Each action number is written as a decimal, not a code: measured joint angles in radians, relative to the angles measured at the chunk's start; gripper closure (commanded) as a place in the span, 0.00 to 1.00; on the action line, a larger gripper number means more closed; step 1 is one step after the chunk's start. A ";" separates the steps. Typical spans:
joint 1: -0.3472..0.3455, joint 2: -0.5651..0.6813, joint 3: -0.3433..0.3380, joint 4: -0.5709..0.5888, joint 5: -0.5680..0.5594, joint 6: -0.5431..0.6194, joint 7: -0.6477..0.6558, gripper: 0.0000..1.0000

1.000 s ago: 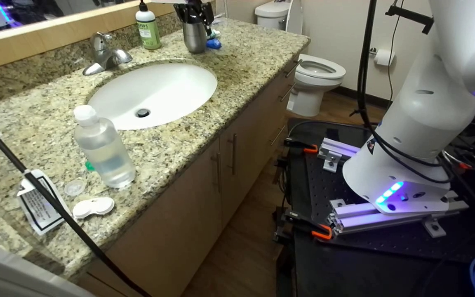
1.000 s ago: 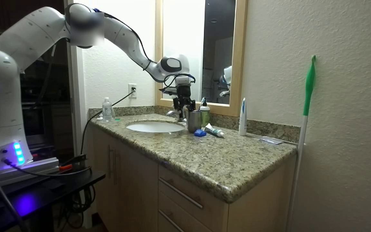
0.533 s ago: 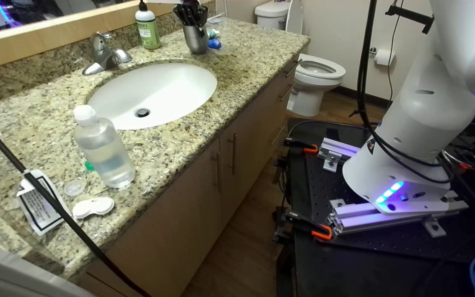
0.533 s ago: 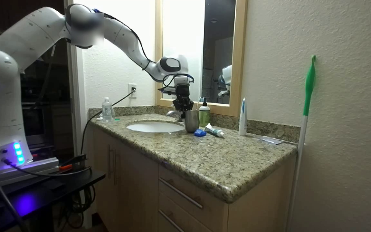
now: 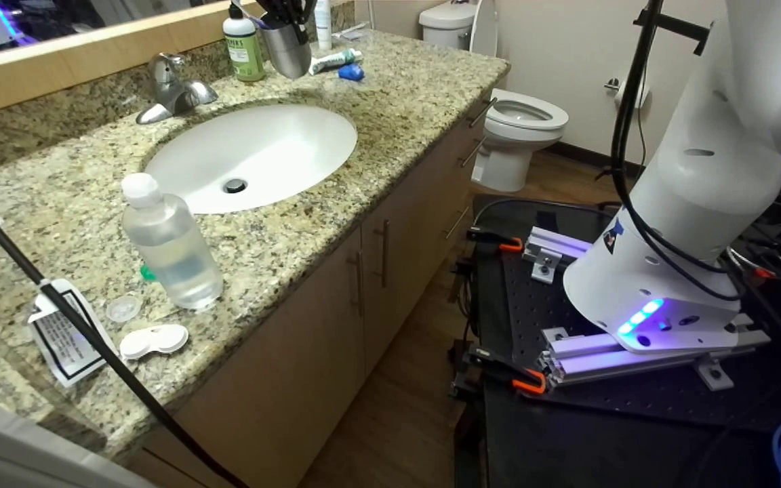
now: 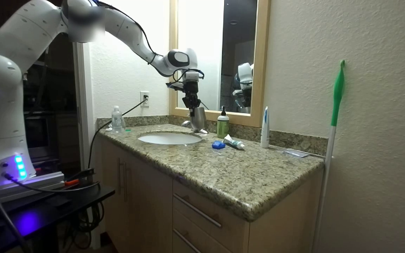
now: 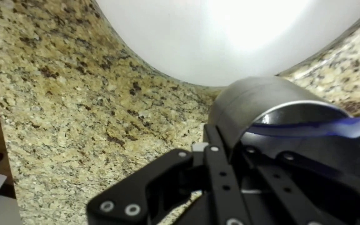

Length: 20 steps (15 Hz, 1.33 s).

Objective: Pick up the silver cup and move it to the left. Pick up the silver cup and move it to the right

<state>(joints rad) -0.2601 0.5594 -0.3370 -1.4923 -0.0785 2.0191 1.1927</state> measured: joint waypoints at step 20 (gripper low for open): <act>0.296 -0.312 0.254 -0.205 -0.006 -0.090 0.029 0.98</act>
<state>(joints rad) 0.0357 0.2471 -0.0835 -1.6978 -0.0844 1.9291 1.2217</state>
